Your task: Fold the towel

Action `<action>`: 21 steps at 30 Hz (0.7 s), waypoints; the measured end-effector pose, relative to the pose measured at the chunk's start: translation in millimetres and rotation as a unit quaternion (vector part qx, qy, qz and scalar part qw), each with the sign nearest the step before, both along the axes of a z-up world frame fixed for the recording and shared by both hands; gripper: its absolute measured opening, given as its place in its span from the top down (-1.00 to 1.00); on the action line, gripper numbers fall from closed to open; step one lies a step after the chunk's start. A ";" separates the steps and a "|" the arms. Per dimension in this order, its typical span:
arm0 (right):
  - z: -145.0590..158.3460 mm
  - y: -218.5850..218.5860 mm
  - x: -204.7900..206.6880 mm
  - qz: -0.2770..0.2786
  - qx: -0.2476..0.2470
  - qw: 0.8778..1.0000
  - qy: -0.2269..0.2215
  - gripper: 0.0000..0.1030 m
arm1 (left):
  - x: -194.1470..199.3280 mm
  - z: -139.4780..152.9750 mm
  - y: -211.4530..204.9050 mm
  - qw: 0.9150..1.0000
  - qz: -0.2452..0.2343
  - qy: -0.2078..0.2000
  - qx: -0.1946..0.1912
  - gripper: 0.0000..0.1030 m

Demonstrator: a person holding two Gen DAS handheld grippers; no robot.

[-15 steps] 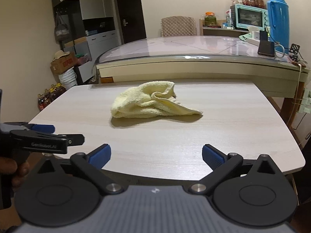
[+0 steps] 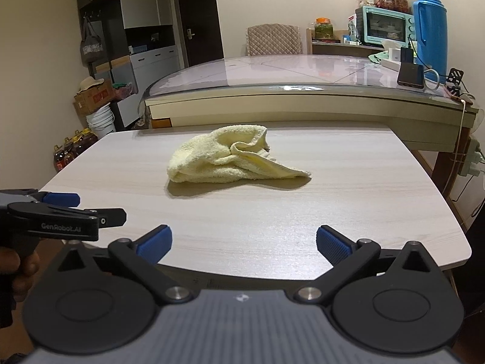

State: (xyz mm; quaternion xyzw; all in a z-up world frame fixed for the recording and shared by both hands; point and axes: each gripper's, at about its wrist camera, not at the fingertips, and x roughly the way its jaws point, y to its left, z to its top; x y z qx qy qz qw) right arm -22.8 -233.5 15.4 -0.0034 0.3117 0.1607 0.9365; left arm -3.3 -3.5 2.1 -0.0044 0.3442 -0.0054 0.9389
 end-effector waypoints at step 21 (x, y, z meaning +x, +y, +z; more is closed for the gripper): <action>-1.5 -1.5 4.8 0.000 0.001 1.000 0.006 -0.99 | 3.7 -3.6 0.5 1.000 -0.001 0.003 0.001 -1.00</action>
